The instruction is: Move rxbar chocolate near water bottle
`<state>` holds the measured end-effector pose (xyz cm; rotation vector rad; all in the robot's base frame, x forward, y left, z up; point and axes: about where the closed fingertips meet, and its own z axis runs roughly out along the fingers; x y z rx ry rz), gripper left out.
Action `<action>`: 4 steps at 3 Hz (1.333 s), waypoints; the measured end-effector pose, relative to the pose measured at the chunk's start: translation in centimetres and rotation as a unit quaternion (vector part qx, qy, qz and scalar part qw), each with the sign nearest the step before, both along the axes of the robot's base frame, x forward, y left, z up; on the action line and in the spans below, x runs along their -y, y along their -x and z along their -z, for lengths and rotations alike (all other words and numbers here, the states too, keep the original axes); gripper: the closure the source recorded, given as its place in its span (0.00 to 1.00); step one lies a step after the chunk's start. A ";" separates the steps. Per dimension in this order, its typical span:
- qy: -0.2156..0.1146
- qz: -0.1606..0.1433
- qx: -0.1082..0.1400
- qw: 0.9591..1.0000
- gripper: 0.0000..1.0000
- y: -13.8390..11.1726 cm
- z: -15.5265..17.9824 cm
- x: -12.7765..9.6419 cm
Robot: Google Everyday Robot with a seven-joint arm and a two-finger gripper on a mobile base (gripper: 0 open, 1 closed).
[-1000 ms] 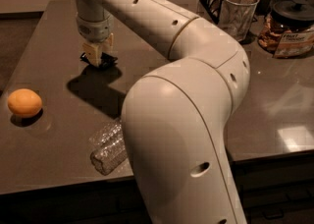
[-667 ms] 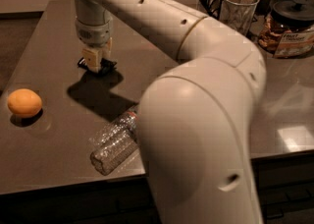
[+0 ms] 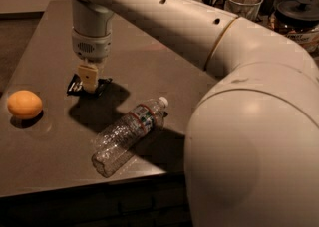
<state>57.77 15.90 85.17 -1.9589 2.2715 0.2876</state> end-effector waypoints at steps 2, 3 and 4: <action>-0.018 -0.058 -0.018 0.998 1.00 3.3 -0.3 -0.7; -0.026 -0.078 -0.027 0.996 1.00 4.3 -0.3 -1.2; -0.030 -0.097 -0.037 0.994 0.82 5.1 -0.1 -1.4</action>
Offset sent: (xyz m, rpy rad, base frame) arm -0.0522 0.0054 0.0076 0.0443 0.0666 0.1741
